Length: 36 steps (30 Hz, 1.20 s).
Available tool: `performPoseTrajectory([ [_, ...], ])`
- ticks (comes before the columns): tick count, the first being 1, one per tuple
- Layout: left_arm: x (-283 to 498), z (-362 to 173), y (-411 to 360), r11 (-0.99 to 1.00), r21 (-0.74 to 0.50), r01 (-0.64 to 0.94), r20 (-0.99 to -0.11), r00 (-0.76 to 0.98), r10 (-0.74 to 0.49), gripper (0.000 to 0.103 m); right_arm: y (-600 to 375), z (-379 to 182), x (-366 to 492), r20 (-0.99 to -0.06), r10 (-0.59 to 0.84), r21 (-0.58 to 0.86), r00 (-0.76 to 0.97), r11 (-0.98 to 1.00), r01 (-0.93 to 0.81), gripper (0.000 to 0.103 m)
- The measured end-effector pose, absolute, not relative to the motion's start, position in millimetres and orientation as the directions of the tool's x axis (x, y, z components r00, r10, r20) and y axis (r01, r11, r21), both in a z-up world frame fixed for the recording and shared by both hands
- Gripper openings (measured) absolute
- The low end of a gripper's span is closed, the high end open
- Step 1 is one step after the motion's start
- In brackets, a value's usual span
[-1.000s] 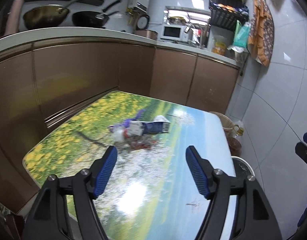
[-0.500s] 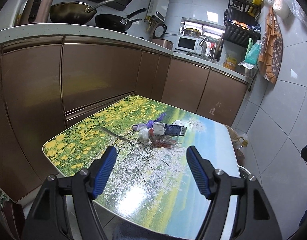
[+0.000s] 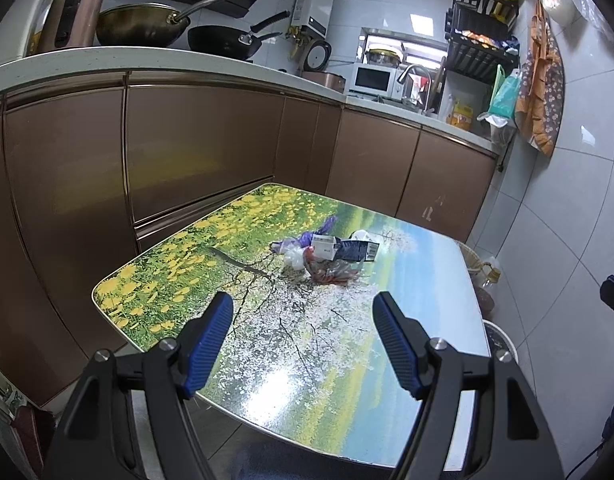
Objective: Collect trash
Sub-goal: 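Move both grippers back toward the trash on the table, then grasp the clear plastic bag with the left gripper while the right gripper grasps the milk carton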
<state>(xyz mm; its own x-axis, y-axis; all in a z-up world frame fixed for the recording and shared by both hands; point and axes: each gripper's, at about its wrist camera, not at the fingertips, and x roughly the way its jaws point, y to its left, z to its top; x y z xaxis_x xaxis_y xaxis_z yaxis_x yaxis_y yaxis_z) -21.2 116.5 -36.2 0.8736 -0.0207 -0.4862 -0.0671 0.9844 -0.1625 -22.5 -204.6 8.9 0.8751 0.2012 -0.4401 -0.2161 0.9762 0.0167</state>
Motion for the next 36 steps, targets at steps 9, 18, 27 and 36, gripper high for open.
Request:
performPoseTrajectory([
  [9,30,-60,115,0.984,-0.173,-0.053,-0.576,0.816,-0.057,0.071,-196,-22,39,-0.537,0.266,0.059,0.8,0.959,-0.279,0.086],
  [18,111,-83,121,0.982,-0.18,-0.05,-0.63,0.772,-0.076,0.071,-170,-61,132,-0.619,0.323,0.093,0.716,0.935,-0.342,0.086],
  [27,203,-100,148,0.964,-0.261,-0.041,-0.652,0.744,-0.145,0.07,-128,-94,227,-0.664,0.37,0.117,0.65,0.909,-0.399,0.085],
  [36,266,-122,170,0.953,-0.302,0.004,-0.733,0.638,-0.236,0.054,-97,-111,309,-0.662,0.427,0.196,0.616,0.892,-0.407,0.084],
])
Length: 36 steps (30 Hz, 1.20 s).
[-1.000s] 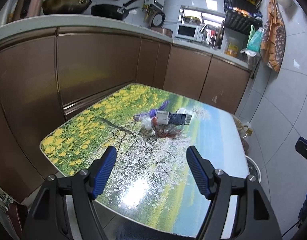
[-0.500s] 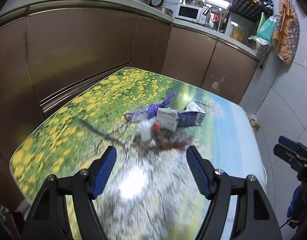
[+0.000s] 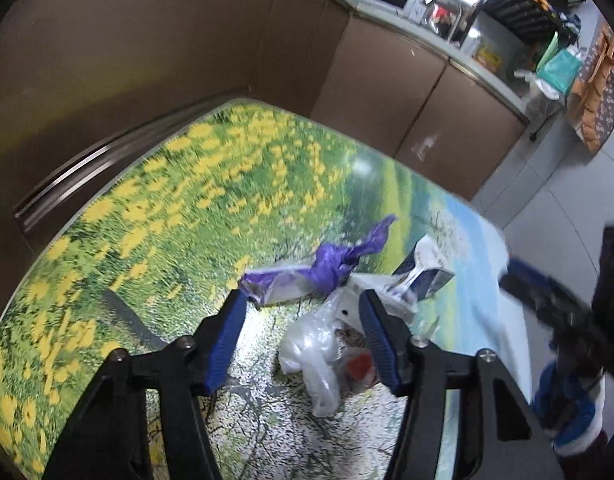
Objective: Collect trash
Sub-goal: 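Grasp the clear plastic bag with the left gripper while the right gripper grasps the milk carton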
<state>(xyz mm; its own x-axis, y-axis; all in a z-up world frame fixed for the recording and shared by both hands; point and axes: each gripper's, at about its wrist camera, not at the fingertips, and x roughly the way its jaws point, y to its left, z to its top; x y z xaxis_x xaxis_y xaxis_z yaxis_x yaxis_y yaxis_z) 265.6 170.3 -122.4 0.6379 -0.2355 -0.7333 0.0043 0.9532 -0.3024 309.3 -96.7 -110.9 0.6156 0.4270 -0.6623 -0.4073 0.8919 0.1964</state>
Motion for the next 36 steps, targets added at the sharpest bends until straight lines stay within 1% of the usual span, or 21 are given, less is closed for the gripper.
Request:
performPoseTrajectory([
  [7,266,-142,158,0.964,-0.257,0.073,-0.764,0.595,-0.248,0.053,-68,-129,355,-0.685,0.45,0.206,0.572,0.874,-0.441,0.084],
  [8,266,-145,157,0.966,-0.249,0.075,-0.77,0.59,-0.245,0.051,-65,-133,359,-0.69,0.454,0.212,0.564,0.871,-0.443,0.082],
  [11,265,-152,155,0.967,-0.241,0.084,-0.78,0.576,-0.244,0.047,-62,-145,368,-0.704,0.479,0.256,0.524,0.86,-0.442,0.072],
  [14,265,-157,153,0.968,-0.233,0.093,-0.783,0.573,-0.243,0.045,-63,-157,371,-0.71,0.498,0.298,0.498,0.853,-0.429,0.067],
  [16,264,-158,152,0.968,-0.228,0.103,-0.779,0.577,-0.245,0.042,-67,-164,372,-0.709,0.525,0.337,0.471,0.839,-0.427,0.057],
  [17,264,-158,151,0.968,-0.228,0.108,-0.779,0.577,-0.248,0.039,-68,-166,373,-0.705,0.543,0.36,0.456,0.828,-0.429,0.05],
  [20,265,-159,148,0.969,-0.218,0.118,-0.778,0.578,-0.246,0.032,-72,-170,372,-0.687,0.591,0.42,0.423,0.797,-0.433,0.038],
  [26,261,-159,142,0.973,-0.185,0.139,-0.777,0.585,-0.231,0.031,-78,-171,360,-0.684,0.618,0.457,0.388,0.777,-0.432,0.039],
  [28,261,-160,142,0.973,-0.186,0.137,-0.777,0.585,-0.231,0.031,-82,-173,354,-0.677,0.631,0.477,0.379,0.768,-0.427,0.04],
  [36,255,-159,144,0.975,-0.187,0.119,-0.777,0.589,-0.221,0.03,-98,-176,329,-0.679,0.631,0.484,0.377,0.77,-0.416,0.04],
])
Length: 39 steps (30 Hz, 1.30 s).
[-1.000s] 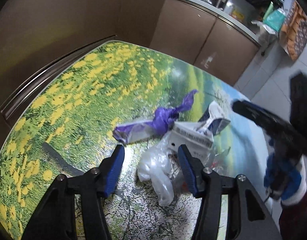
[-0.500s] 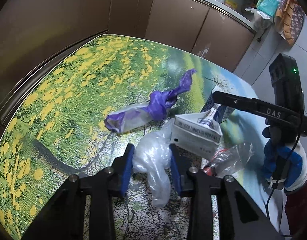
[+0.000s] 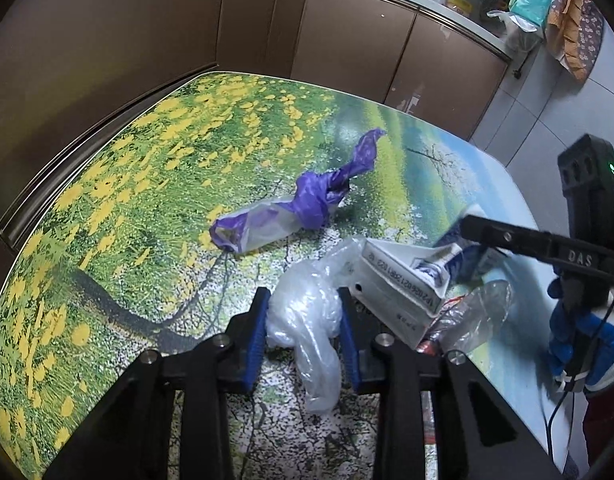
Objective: Collect trash
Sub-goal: 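Grasp the clear plastic bag with the left gripper while the right gripper grasps the milk carton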
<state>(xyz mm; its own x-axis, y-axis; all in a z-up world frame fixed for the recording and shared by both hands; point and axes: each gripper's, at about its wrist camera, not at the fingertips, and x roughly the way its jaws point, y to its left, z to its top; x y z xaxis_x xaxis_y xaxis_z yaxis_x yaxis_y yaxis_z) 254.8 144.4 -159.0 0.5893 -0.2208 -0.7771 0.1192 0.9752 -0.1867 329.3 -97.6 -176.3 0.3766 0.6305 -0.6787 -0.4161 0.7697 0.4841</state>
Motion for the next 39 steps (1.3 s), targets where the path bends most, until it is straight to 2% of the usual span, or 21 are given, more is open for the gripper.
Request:
performPoseTrajectory([
  [7,252,-157,150,0.977,-0.191,0.09,-0.767,0.608,-0.206,0.028,-114,-169,309,-0.682,0.616,0.466,0.394,0.782,-0.414,0.036],
  [9,249,-153,151,0.977,-0.193,0.086,-0.758,0.619,-0.204,0.028,-116,-164,304,-0.668,0.619,0.47,0.413,0.781,-0.41,0.014],
  [11,245,-148,151,0.978,-0.193,0.083,-0.752,0.628,-0.202,0.028,-123,-157,300,-0.657,0.618,0.474,0.431,0.784,-0.401,0.008],
  [17,235,-132,156,0.978,-0.195,0.071,-0.735,0.65,-0.194,0.028,-130,-152,290,-0.67,0.605,0.468,0.429,0.794,-0.388,0.008],
  [20,231,-127,159,0.979,-0.193,0.066,-0.732,0.655,-0.188,0.028,-124,-146,283,-0.687,0.592,0.428,0.422,0.798,-0.425,0.015],
  [21,230,-126,160,0.979,-0.195,0.064,-0.733,0.654,-0.189,0.028,-121,-144,280,-0.686,0.599,0.422,0.414,0.79,-0.444,0.034],
  [22,228,-126,161,0.978,-0.197,0.061,-0.733,0.654,-0.189,0.028,-118,-141,277,-0.684,0.604,0.413,0.41,0.783,-0.465,0.048],
  [23,227,-125,161,0.978,-0.201,0.06,-0.732,0.654,-0.191,0.028,-115,-137,273,-0.689,0.591,0.382,0.419,0.788,-0.483,0.068],
  [24,225,-124,162,0.977,-0.204,0.06,-0.731,0.655,-0.193,0.028,-112,-134,270,-0.694,0.579,0.351,0.427,0.79,-0.502,0.073],
  [31,223,-127,166,0.974,-0.221,0.044,-0.731,0.654,-0.195,0.028,-74,-125,260,-0.77,0.466,0.062,0.436,0.734,-0.676,0.076],
  [33,224,-129,168,0.973,-0.227,0.038,-0.733,0.652,-0.196,0.028,-62,-125,261,-0.786,0.428,-0.034,0.446,0.691,-0.722,0.079],
  [39,224,-134,172,0.972,-0.233,0.015,-0.738,0.648,-0.187,0.028,-36,-140,271,-0.832,0.389,-0.128,0.396,0.559,-0.819,0.083],
])
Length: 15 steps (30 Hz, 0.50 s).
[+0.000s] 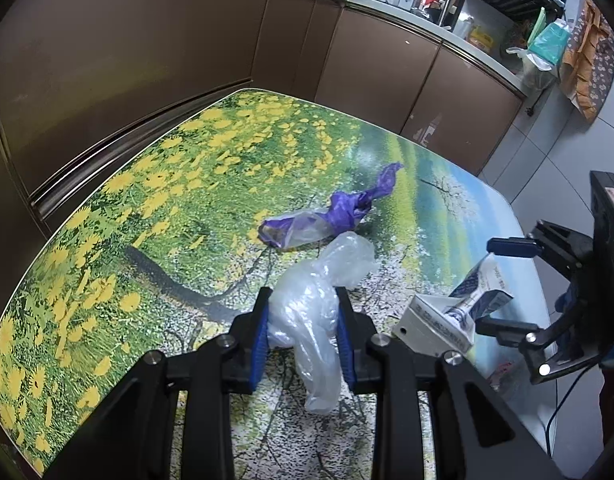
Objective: Collect trash
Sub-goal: 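Grasp the clear plastic bag with the left gripper while the right gripper grasps the milk carton, then lift the plastic bag and milk carton and carry them toward the bin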
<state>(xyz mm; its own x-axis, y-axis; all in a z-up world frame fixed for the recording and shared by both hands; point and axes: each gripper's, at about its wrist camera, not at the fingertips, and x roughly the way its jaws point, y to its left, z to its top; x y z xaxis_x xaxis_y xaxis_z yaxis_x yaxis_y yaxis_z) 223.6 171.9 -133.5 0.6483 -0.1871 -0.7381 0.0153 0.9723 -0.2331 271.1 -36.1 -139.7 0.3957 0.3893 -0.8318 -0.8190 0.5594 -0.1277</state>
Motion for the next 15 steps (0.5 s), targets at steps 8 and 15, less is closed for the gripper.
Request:
performPoseTrajectory([
  [8,226,-137,177,0.973,-0.232,0.008,-0.74,0.648,-0.181,0.028,-24,-162,293,-0.876,0.37,-0.075,0.31,0.53,-0.845,0.066],
  [15,222,-138,177,0.97,-0.243,0.004,-0.739,0.647,-0.188,0.028,-43,-167,300,-0.867,0.392,-0.003,0.306,0.611,-0.791,0.051],
])
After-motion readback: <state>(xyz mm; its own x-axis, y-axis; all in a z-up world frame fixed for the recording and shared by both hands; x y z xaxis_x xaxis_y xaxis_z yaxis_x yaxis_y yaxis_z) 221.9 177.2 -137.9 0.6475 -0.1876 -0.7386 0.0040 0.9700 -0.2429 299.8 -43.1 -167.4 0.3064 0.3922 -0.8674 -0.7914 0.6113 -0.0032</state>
